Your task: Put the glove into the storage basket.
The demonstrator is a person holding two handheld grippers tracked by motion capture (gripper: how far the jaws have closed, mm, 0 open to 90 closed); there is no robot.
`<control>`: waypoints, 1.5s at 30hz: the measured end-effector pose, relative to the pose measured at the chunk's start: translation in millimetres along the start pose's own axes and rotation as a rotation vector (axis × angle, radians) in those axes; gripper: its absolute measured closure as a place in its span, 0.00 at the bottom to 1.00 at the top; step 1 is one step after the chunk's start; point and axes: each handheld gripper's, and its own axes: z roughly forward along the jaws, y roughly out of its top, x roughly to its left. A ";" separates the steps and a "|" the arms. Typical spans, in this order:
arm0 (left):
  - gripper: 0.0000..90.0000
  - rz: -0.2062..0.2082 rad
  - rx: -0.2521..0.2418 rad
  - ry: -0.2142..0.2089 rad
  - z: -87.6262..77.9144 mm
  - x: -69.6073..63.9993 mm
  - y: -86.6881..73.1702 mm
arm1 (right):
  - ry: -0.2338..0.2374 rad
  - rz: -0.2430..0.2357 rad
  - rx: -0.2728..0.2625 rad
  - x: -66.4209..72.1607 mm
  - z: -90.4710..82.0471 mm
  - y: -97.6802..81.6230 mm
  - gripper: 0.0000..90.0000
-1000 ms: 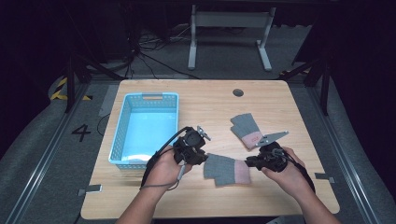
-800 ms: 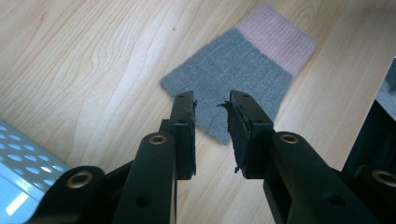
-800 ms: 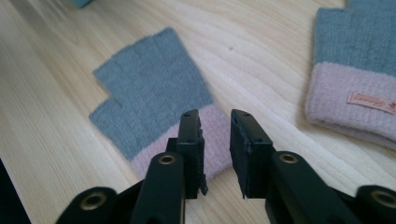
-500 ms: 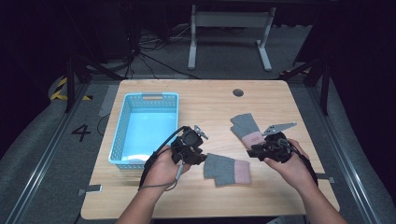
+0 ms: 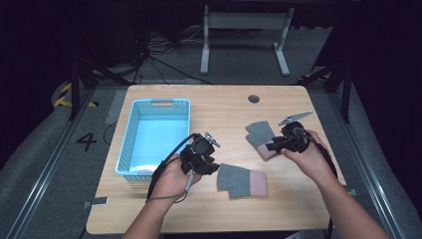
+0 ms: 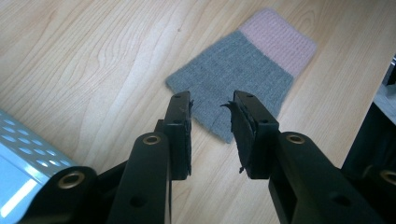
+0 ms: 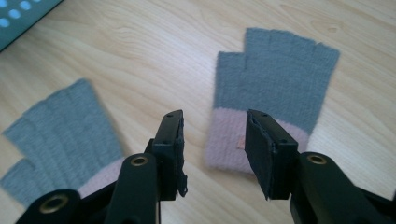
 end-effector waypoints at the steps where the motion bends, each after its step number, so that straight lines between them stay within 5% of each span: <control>1: 0.76 0.001 -0.001 -0.001 -0.2 -0.2 -0.1 | -0.007 0.008 0.003 -1.6 1.4 1.7 0.64; 18: 0.74 -0.017 -0.008 0.009 -4.9 0.8 -7.9 | -0.065 0.096 0.132 -41.6 59.0 18.3 0.60; 36: 0.73 -0.016 -0.007 0.010 -3.7 1.3 -6.4 | -0.083 0.136 0.168 -42.4 85.8 19.3 0.62; 45: 0.73 -0.015 -0.003 0.011 -2.1 0.1 -6.1 | -0.093 0.127 0.144 -43.0 86.8 17.2 0.80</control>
